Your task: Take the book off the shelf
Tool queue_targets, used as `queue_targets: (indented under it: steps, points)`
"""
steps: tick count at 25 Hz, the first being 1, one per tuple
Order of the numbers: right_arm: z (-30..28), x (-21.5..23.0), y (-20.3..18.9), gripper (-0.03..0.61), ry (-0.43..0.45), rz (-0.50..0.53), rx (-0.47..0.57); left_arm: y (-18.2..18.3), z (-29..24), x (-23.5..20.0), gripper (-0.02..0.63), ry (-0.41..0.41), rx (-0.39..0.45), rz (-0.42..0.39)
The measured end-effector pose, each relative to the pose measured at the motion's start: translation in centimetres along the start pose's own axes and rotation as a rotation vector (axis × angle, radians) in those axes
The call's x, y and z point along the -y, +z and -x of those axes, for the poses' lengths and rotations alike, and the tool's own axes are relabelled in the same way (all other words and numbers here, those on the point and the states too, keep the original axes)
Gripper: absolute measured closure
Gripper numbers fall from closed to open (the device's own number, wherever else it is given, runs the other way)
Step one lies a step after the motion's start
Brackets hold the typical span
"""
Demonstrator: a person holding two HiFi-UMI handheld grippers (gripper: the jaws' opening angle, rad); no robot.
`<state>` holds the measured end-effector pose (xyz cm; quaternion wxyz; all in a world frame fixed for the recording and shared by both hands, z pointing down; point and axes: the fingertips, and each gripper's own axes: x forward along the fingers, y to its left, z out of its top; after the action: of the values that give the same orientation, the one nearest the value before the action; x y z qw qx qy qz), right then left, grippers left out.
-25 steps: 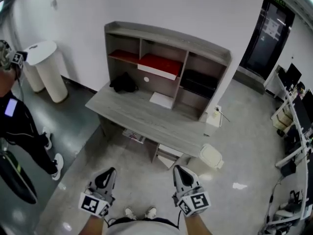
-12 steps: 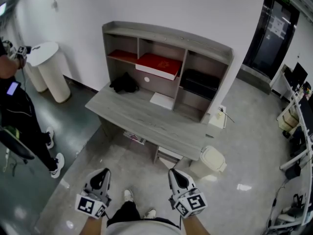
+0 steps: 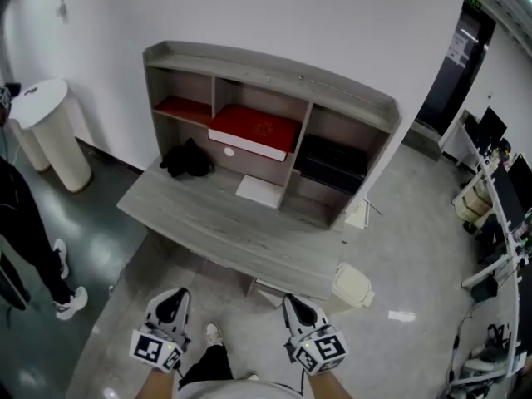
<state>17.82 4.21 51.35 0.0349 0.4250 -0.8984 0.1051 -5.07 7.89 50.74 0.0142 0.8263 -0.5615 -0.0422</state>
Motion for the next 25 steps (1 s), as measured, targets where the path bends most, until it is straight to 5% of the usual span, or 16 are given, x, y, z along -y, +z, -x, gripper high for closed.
queue_targets:
  steps: [13,25]
  points:
    - [-16.0,1.9,5.8,0.555,-0.168,0.012,0.011,-0.8,-12.5,-9.4,0.597,-0.235,-0.025,0.093]
    - [-20.7,3.9,7.0,0.555,-0.173,-0.024,0.015,-0.1,-16.8,-12.2,0.597,-0.236,0.027,0.105]
